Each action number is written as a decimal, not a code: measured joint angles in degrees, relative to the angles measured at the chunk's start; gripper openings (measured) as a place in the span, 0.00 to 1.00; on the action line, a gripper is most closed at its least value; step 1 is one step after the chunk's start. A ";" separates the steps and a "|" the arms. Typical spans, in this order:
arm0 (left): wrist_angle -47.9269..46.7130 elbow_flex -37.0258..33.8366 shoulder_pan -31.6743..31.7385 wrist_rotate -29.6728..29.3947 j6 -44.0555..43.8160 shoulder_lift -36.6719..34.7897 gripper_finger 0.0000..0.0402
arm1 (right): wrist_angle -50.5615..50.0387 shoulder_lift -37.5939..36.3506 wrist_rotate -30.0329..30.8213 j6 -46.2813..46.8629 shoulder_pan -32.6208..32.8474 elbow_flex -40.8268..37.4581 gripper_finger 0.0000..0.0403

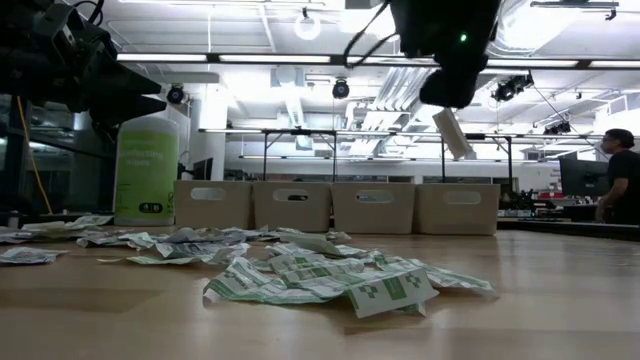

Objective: Pick & Place First Aid Supplies
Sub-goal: Put the bandage into the right gray bin

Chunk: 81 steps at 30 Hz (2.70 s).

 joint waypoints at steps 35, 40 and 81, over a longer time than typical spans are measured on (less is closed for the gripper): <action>0.00 0.01 0.02 -0.01 -0.02 0.00 0.37 | 18.97 0.02 -25.38 -18.43 -28.81 -0.02 0.15; 0.00 0.00 0.00 0.00 0.00 0.00 0.37 | 18.59 -0.18 -27.43 -18.43 -27.00 -0.04 0.26; 0.00 0.00 0.01 0.00 -0.02 0.00 0.37 | 51.43 17.38 -24.64 -32.80 18.64 -0.04 0.26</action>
